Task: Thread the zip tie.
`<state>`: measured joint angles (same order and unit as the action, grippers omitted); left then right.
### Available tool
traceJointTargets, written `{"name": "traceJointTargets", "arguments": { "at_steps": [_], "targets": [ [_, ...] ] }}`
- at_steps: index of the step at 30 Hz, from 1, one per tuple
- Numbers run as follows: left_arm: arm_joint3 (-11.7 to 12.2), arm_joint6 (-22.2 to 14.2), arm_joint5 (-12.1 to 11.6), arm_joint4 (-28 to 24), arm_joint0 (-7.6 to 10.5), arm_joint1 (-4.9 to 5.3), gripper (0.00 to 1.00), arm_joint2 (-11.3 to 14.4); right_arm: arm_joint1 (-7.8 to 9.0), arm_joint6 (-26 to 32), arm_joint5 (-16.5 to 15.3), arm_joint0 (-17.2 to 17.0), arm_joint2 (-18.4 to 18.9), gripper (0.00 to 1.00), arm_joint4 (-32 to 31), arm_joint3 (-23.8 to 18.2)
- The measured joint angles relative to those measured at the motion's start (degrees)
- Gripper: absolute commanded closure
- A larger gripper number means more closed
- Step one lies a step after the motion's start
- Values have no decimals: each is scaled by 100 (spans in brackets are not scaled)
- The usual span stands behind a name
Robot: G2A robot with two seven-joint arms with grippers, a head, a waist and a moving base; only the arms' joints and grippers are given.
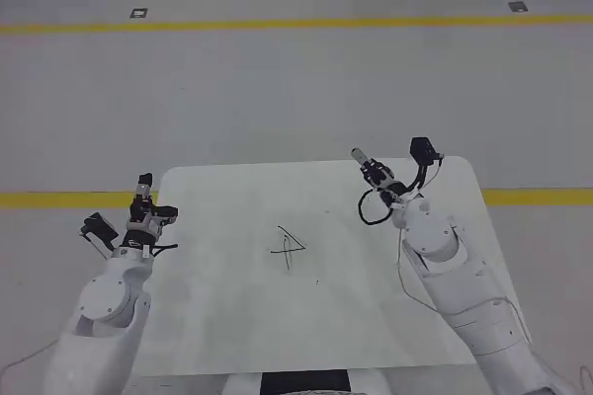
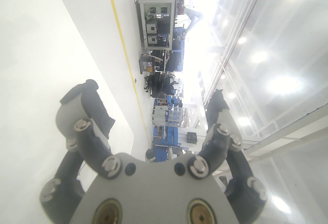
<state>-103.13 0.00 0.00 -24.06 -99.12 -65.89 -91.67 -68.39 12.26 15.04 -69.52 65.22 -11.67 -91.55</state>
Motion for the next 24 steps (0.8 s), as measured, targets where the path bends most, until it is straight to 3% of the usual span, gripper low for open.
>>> {"name": "traceJointTargets", "arguments": {
  "at_steps": [9, 24],
  "targets": [
    [0, 0, 0, 0, 0, 0, 0, 0, -216, 156, 22, 845, -831, 0, -602, 748],
    [0, 0, 0, 0, 0, 0, 0, 0, -222, 164, 6, 868, -880, 0, -683, 783]
  ]
}}
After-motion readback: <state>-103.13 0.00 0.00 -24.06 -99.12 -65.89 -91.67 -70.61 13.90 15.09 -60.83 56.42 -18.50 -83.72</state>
